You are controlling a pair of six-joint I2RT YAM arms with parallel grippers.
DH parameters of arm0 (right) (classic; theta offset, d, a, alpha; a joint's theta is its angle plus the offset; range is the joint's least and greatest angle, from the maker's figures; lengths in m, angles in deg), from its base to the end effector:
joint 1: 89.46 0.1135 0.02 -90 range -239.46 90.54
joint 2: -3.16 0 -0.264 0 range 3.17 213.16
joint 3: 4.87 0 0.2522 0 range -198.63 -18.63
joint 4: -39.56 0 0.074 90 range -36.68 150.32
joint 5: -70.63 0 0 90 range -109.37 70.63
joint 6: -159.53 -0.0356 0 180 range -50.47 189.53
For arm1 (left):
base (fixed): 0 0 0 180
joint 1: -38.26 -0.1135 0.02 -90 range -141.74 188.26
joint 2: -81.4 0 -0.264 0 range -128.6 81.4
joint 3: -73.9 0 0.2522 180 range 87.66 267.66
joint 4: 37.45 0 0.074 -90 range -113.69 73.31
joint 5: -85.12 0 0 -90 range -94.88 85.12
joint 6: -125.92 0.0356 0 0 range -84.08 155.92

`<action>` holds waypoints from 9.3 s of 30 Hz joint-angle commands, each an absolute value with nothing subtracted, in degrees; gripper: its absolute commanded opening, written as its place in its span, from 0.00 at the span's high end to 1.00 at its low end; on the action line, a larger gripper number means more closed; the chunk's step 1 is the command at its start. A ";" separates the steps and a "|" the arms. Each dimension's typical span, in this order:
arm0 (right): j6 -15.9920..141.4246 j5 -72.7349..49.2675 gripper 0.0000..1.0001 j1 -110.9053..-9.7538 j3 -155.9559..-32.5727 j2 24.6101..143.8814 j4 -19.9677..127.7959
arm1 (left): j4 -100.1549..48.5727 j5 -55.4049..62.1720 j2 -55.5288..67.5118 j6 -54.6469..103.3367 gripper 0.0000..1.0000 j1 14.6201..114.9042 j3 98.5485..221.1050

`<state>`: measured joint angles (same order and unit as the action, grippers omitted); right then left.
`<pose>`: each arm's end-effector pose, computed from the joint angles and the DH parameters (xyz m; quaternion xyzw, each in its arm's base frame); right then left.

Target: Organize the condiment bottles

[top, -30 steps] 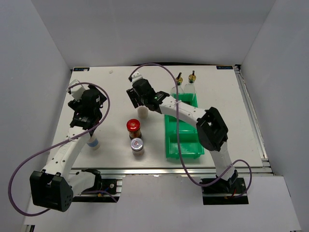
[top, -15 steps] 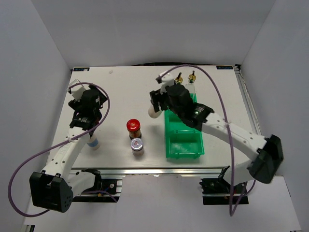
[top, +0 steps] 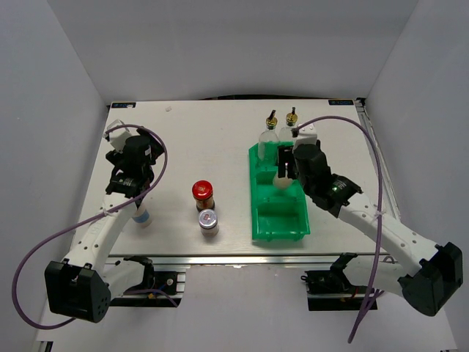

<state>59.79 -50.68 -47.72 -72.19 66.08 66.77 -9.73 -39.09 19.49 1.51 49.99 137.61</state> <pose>0.1970 0.1510 0.3274 -0.0776 0.8122 0.0289 0.5775 0.2398 -0.0294 0.3091 -0.3123 0.7637 0.0307 0.5642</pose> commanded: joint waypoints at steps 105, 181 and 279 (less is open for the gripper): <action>51.16 -39.76 0.11 -76.45 -58.80 51.33 52.09 | 19.42 -34.08 19.79 -5.49 1.00 49.51 147.42; 53.09 -42.22 0.11 -78.56 -58.01 52.38 51.74 | 7.42 -13.49 -26.71 17.55 0.21 90.03 187.32; 69.09 -36.59 1.00 -26.97 -87.63 93.44 40.67 | -7.34 -35.38 18.91 1.03 0.02 50.92 138.37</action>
